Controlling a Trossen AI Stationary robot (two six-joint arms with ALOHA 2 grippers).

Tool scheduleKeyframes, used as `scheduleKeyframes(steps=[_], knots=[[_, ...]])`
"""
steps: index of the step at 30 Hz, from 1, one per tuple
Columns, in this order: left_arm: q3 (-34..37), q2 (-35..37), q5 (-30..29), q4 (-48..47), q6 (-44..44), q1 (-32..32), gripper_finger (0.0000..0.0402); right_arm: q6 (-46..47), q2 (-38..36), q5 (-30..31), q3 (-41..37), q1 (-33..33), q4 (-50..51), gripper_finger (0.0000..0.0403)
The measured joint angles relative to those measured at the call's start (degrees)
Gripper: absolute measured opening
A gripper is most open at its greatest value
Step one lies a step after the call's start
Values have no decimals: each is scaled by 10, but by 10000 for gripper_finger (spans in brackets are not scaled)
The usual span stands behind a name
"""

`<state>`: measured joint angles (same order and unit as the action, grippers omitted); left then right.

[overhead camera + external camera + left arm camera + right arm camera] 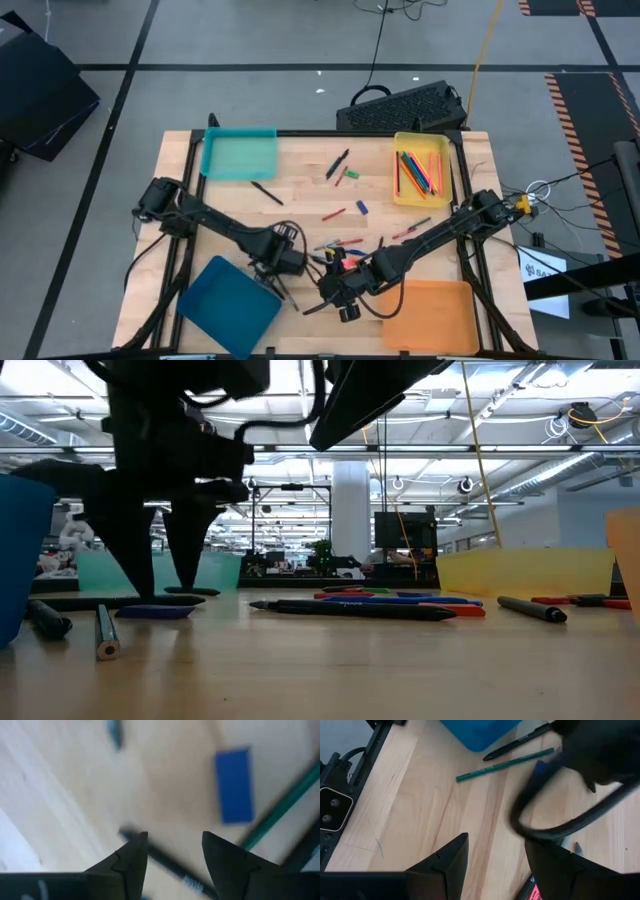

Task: Sort crayons/erasers/pens/pencils in bins
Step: Adjust the green pencil

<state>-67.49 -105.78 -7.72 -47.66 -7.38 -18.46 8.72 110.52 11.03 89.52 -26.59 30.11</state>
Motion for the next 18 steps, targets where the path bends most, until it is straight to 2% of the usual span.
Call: scheduleKeyframes(steps=[3,5,10,14,18], knots=[[-21,10,38,-63,-15,8,191,11,0,0,0,0,-1,187],[-26,18,57,-87,-59,2,191,11,0,0,1,0,-2,187],[-3,26,127,-77,-175,-8,191,15,0,12,1,0,-1,187],[27,15,114,-27,-210,-24,191,48,0,12,1,-1,1,187],[44,16,91,46,-189,-27,191,64,0,12,1,-6,1,187]])
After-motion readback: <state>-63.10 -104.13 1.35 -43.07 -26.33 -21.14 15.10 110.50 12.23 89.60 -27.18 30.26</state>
